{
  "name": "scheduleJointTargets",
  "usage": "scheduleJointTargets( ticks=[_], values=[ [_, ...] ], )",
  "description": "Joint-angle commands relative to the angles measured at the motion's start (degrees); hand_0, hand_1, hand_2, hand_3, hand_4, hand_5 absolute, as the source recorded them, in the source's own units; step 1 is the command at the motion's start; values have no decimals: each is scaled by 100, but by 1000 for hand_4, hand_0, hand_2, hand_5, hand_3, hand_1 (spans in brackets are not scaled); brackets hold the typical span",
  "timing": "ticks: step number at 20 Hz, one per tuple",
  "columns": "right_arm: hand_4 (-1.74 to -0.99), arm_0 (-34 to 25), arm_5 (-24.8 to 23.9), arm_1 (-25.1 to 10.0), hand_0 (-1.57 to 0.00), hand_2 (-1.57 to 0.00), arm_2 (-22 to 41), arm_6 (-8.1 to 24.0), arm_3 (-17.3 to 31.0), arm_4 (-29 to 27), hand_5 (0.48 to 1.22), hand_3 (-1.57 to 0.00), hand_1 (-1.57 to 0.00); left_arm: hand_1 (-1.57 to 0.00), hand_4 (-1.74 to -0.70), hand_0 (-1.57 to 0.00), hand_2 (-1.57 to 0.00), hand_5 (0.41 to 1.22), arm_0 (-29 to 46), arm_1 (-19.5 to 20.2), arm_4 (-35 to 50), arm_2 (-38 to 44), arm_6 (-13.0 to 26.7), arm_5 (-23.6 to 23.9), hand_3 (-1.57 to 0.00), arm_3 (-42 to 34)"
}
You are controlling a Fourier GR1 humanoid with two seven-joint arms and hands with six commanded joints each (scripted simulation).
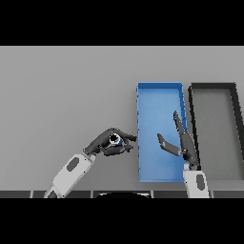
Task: Pick up the blue pipe and place it into the blue bin.
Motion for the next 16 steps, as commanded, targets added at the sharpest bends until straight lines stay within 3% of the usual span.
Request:
scheduleJointTargets(
  ticks=[1, 4, 10, 16],
  values=[
    [-1217, 27, 1, -13, 1, 1, -29, -10, -31, -33, 635, 1, 1, -1553, -1723, -1551, -1555, 1214, -40, 0, 7, -24, 181, 27, -1445, -121],
    [-1208, 87, 29, -25, 1, 1, -11, -111, 11, -5, 640, 1, 1, -1562, -1726, -1561, -1563, 1217, -208, 29, 113, -14, 606, -5, -1445, -306],
    [-1174, 244, -62, 44, 1, 1, -56, -96, -82, -49, 629, 1, 1, -1569, -1729, -1568, -1569, 1219, -205, 18, 116, -88, 745, -98, -1443, -353],
    [-1197, 394, -57, 102, 1, 1, -4, -160, -228, -67, 618, 1, 1, -1570, -1731, -1570, -1570, 1220, -225, 32, 28, -73, 773, -87, -1439, -320]
  ],
)
